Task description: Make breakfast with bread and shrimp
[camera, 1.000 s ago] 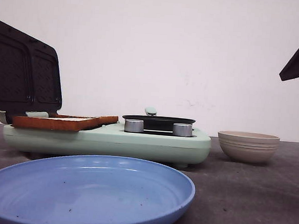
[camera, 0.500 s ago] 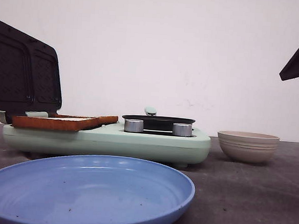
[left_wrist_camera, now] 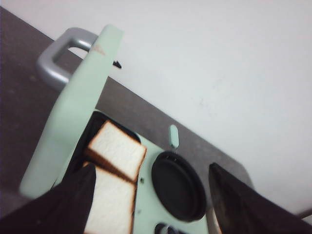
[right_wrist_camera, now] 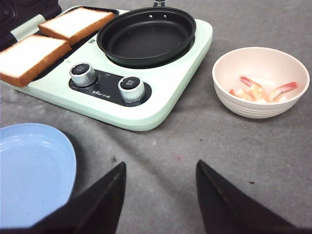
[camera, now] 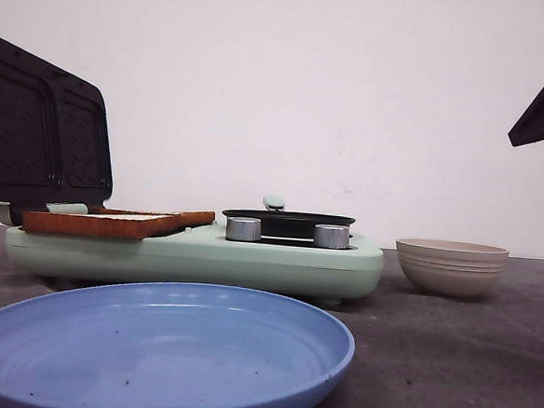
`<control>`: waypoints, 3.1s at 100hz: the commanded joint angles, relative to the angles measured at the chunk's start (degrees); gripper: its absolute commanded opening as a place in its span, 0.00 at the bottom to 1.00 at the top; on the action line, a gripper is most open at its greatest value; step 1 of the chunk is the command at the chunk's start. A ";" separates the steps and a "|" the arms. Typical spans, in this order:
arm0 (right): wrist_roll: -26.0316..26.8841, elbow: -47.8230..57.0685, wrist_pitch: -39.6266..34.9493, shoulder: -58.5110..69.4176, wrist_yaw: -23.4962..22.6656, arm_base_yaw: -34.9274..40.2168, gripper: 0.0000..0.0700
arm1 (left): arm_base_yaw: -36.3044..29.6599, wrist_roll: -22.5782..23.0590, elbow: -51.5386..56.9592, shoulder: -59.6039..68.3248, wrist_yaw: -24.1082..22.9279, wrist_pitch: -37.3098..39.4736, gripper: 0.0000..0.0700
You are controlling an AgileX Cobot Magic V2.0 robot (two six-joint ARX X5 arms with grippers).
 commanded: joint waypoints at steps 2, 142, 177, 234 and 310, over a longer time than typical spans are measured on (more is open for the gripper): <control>-0.31 0.15 0.57 0.15 0.13 0.22 0.39 | 2.14 -4.44 1.86 2.95 2.91 2.19 0.56; -0.24 0.15 1.03 0.15 -0.04 0.22 0.39 | 17.86 -17.59 9.07 42.29 20.87 25.94 0.50; -0.22 0.15 1.05 0.15 0.13 0.22 0.39 | 16.81 -17.38 14.19 46.88 22.67 25.77 0.50; -0.22 0.15 1.01 0.15 0.13 0.22 0.39 | 15.21 -15.87 14.19 48.48 23.47 24.15 0.18; -0.22 0.15 0.98 0.15 0.13 0.22 0.39 | 8.39 -7.19 14.19 48.46 18.34 24.15 0.00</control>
